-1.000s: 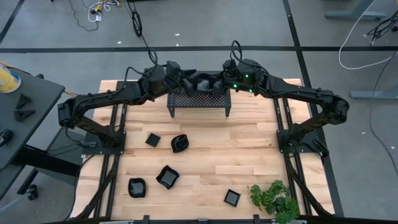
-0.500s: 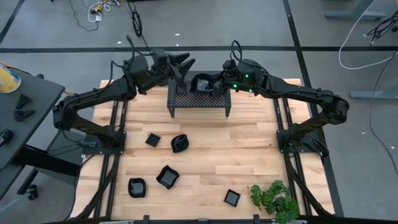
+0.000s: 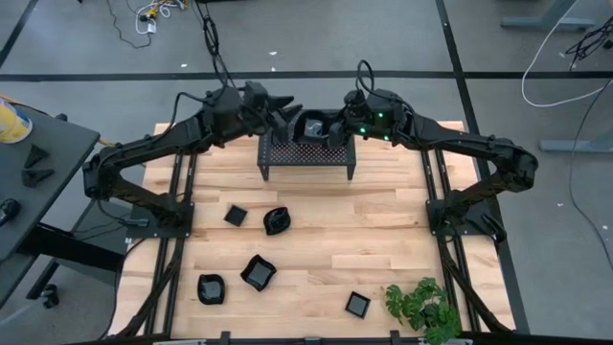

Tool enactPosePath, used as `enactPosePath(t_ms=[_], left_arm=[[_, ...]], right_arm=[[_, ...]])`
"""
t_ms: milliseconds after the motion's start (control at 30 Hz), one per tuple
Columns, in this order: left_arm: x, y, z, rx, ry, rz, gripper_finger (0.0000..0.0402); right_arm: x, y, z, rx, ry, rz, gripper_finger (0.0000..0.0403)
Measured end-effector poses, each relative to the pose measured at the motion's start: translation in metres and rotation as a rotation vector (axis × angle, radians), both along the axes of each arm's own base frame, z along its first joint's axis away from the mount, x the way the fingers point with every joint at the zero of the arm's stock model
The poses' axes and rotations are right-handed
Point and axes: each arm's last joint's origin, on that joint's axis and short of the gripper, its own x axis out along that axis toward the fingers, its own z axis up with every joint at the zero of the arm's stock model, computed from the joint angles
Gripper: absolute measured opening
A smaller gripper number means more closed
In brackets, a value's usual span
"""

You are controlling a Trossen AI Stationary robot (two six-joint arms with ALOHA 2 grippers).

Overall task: Pick & Place Mini shaped plates
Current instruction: Stack the leaf shaped plate on top of the other leaf shaped plate on the shelf

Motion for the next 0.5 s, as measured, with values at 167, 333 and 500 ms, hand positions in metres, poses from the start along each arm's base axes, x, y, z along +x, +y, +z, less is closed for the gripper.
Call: enactPosePath(t_ms=[167, 333, 500], left_arm=[[0.001, 0.001, -0.006, -0.02, 0.053, 0.002, 0.019], [0.0, 0.001, -0.014, -0.066, 0.113, 0.006, 0.019], [-0.001, 0.0, -0.019, -0.085, 0.165, 0.005, 0.019]], right_arm=[[-0.003, -0.006, -0.002, -0.013, 0.026, -0.016, 0.0004], [-0.008, -0.012, -0.009, 0.012, 0.103, -0.042, 0.0004], [-0.015, -0.017, -0.018, 0.002, 0.223, -0.085, 0.0004]])
